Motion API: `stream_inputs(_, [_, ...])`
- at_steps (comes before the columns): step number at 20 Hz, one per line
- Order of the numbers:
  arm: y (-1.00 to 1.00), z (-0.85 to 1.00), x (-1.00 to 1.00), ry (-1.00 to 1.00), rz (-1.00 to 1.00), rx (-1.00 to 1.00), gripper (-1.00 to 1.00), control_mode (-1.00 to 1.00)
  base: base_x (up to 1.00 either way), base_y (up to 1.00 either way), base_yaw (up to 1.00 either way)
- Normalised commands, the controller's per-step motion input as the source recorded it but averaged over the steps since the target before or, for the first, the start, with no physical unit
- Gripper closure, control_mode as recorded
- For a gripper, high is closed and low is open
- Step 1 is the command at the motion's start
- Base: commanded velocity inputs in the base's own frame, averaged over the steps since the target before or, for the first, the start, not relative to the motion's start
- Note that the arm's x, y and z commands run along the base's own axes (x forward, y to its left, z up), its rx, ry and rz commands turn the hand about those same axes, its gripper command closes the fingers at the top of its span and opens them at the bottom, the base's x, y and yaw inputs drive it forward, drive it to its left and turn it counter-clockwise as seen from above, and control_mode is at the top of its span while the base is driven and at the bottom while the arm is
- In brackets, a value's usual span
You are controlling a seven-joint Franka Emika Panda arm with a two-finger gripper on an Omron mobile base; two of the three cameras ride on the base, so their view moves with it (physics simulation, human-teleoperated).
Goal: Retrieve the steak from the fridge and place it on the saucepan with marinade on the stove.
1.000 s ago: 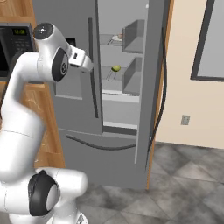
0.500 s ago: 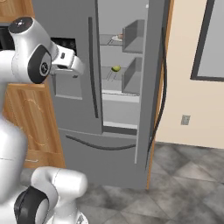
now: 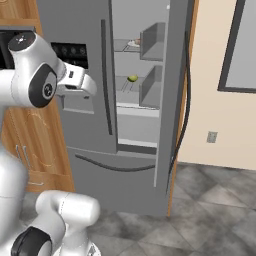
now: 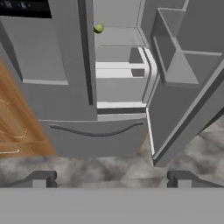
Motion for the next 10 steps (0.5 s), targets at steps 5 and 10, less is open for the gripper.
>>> stream_inputs(5, [-0.09,-0.29,-0.21,0.01,0.00,0.02,-1.00,-1.00,0.00,0.00,0.00])
stream_inputs(10, [-0.06,-0.33,-0.08,0.00,0.01,0.02,-1.00,-1.00,0.00,0.00,0.00])
